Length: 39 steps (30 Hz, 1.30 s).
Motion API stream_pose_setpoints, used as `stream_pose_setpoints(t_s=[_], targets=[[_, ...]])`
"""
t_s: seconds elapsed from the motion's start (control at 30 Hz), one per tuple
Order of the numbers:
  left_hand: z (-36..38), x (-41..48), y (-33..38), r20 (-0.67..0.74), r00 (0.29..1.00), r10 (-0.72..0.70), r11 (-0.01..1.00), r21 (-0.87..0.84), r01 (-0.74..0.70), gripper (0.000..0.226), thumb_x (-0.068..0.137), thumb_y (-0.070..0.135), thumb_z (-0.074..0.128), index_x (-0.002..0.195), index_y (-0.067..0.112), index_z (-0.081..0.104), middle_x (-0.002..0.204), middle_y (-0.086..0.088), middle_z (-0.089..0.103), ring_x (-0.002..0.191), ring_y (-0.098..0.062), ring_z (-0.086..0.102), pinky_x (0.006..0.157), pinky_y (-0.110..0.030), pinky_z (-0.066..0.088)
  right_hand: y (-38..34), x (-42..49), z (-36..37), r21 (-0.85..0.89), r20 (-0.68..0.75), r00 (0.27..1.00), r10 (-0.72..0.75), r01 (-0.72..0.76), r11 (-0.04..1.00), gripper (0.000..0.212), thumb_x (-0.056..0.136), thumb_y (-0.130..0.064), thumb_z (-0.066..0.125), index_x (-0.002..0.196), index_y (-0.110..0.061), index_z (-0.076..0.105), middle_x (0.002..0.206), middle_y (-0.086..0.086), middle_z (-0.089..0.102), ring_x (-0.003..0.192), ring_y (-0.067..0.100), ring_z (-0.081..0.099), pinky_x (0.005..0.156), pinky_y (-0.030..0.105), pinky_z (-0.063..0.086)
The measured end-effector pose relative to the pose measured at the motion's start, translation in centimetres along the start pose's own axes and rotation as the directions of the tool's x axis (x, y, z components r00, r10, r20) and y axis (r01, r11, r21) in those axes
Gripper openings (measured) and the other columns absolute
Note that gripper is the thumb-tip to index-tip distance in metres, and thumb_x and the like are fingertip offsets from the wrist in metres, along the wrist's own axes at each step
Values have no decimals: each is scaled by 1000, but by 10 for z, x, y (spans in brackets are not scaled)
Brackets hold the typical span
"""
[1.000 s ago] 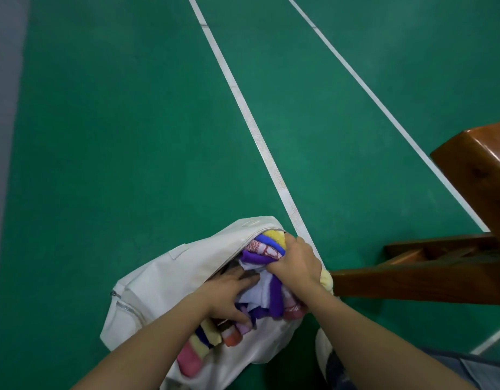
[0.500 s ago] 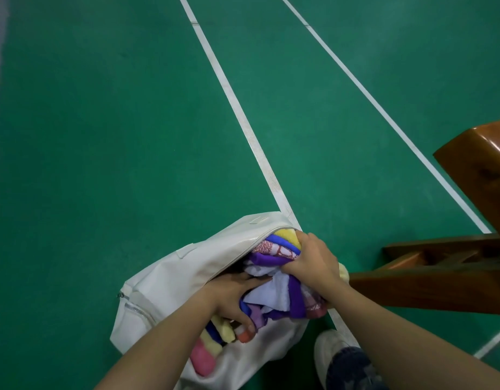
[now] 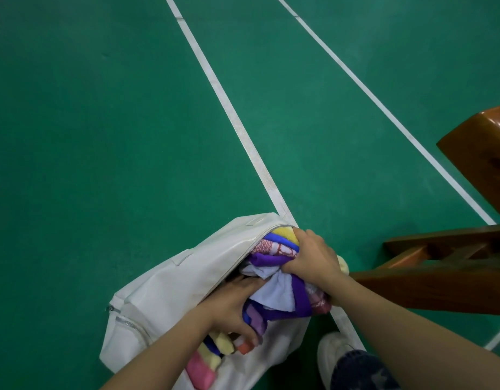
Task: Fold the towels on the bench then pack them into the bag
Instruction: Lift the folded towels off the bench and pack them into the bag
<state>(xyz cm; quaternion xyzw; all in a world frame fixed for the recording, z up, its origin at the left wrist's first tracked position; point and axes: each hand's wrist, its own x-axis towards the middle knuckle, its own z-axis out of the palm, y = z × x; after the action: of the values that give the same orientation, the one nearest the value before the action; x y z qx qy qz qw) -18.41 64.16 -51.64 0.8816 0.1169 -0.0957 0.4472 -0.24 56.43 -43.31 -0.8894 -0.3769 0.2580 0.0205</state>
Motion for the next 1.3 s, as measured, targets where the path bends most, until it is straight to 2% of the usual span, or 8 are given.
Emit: stream_pose_setpoints(t_s=[0.23, 0.47, 0.6, 0.7, 0.83, 0.93, 1.13, 1.3], targets=[[10, 11, -4, 96, 995, -35, 996, 87, 27, 119, 54, 56, 82, 148, 42, 10, 150, 15, 33, 134, -6, 32, 98, -6, 18, 7, -2, 15, 9, -13, 1000, 22, -22, 1000, 58, 69, -35, 68, 120, -25, 43, 107, 2, 54, 95, 23, 56, 83, 39, 50], [7, 0, -1, 101, 989, -104, 990, 109, 93, 120, 58, 58, 80, 145, 47, -2, 147, 0, 40, 128, -17, 38, 94, -14, 27, -10, -3, 23, -86, -136, 988, 74, -86, 993, 45, 76, -28, 61, 114, -19, 37, 108, 3, 49, 100, 25, 49, 80, 36, 43], [2, -25, -1, 118, 982, -146, 986, 103, 134, 121, 60, 62, 76, 131, 61, -22, 94, -9, 43, 86, -17, 36, 73, -23, 27, -21, -5, 30, -127, -218, 970, 110, -140, 982, 43, 77, -25, 59, 113, -18, 36, 110, 3, 46, 101, 25, 47, 78, 37, 41], [-1, -36, -4, 109, 980, -164, 984, 88, 155, 121, 60, 65, 74, 125, 66, -29, 90, -8, 42, 81, -17, 35, 70, -24, 27, -34, -9, 44, -126, -266, 954, 140, -179, 976, 45, 77, -26, 60, 114, -18, 36, 111, 3, 46, 102, 25, 47, 76, 36, 40], [-2, -40, -13, 76, 984, -164, 985, -40, 167, 113, 57, 59, 76, 146, 40, 8, 115, 5, 50, 100, -11, 45, 85, -13, 36, -54, -9, 64, -46, -212, 961, 180, -193, 980, 58, 75, -35, 64, 120, -18, 32, 113, 2, 46, 104, 23, 48, 79, 35, 43], [-1, -38, -15, 99, 976, -194, 980, -30, 197, 89, 48, 66, 70, 119, 28, 32, 112, 2, 52, 100, -16, 48, 87, -30, 44, -54, -11, 79, 71, -125, 977, 173, -165, 984, 73, 73, -41, 67, 129, -16, 27, 121, 2, 47, 109, 22, 48, 86, 33, 43], [1, -38, -20, 164, 973, -163, 986, 57, 156, 85, 57, 51, 81, 127, 27, 39, 119, 4, 43, 104, -9, 37, 85, -17, 31, -38, -16, 84, -56, 96, 972, 217, -212, 976, 103, 70, -64, 65, 145, -31, 2, 129, 14, 35, 118, 29, 41, 93, 41, 39], [5, -41, -23, 229, 962, -148, 989, 62, 138, 121, 47, 73, 73, 148, 37, 17, 154, 13, 19, 135, -5, 17, 111, -17, 12, -38, -13, 79, -4, -3, 977, 214, -214, 977, 85, 77, -34, 69, 140, -26, 13, 115, 9, 54, 101, 26, 56, 78, 33, 49]])
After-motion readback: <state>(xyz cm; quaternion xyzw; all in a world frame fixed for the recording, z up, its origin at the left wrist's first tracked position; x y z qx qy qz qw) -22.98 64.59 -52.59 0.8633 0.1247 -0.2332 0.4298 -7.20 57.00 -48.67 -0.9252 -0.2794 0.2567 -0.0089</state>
